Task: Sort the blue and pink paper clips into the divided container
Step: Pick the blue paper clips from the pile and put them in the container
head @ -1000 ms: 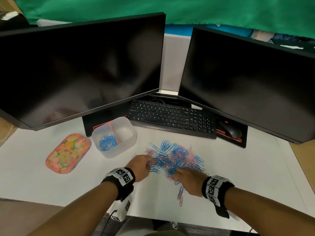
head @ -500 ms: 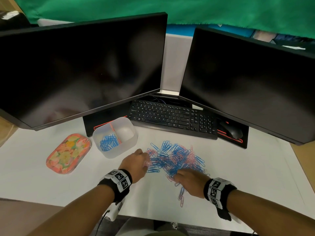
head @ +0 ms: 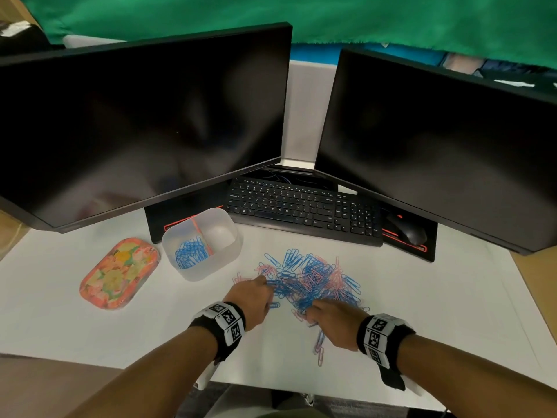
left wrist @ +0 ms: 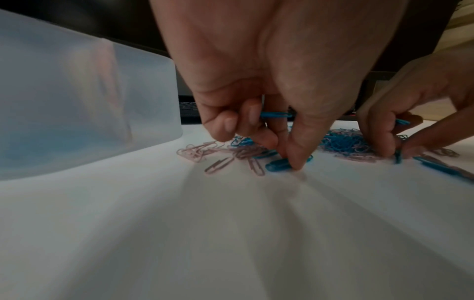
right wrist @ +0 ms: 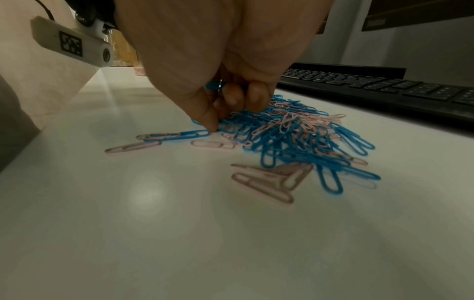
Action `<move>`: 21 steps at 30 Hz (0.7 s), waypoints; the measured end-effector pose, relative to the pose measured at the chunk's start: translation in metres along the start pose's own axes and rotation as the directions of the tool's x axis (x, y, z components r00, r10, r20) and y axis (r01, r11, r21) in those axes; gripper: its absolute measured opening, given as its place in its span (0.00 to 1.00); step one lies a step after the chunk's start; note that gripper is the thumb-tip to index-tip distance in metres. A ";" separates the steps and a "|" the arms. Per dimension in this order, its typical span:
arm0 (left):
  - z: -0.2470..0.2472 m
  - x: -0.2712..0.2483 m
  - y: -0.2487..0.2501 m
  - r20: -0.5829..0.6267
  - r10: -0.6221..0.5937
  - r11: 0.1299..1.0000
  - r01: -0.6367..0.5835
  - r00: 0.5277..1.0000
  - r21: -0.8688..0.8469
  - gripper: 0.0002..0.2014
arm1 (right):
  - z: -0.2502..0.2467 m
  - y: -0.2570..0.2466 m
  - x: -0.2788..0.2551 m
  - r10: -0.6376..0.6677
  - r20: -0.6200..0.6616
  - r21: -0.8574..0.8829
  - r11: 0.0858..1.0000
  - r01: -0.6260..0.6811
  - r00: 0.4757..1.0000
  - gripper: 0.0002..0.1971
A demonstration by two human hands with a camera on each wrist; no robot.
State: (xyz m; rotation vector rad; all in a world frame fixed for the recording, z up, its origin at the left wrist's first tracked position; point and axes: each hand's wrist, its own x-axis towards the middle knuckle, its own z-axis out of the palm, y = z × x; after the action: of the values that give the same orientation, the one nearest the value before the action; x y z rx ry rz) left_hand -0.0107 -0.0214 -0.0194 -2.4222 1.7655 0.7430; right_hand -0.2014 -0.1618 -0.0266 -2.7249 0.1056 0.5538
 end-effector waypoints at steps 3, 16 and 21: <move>-0.001 -0.001 0.002 0.035 -0.008 1.000 0.009 0.999 -0.029 0.08 | 0.002 0.001 0.000 -0.010 0.008 -0.026 1.000 0.010 1.000 0.17; 0.000 -0.011 0.006 -0.076 -0.028 0.981 0.013 0.997 -0.194 0.07 | -0.022 -0.009 0.005 0.240 -0.164 0.413 0.897 -0.155 0.957 0.06; -0.009 -0.012 -0.004 -0.125 -0.102 0.911 0.042 0.987 -0.411 0.16 | -0.038 -0.011 0.018 0.413 -0.049 0.771 0.594 -0.228 0.910 0.06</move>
State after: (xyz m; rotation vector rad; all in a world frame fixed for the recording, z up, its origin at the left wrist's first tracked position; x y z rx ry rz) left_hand -0.0070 -0.0122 -0.0068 -2.8559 1.6955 1.0451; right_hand -0.1697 -0.1651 0.0026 -1.9092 0.7397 0.1979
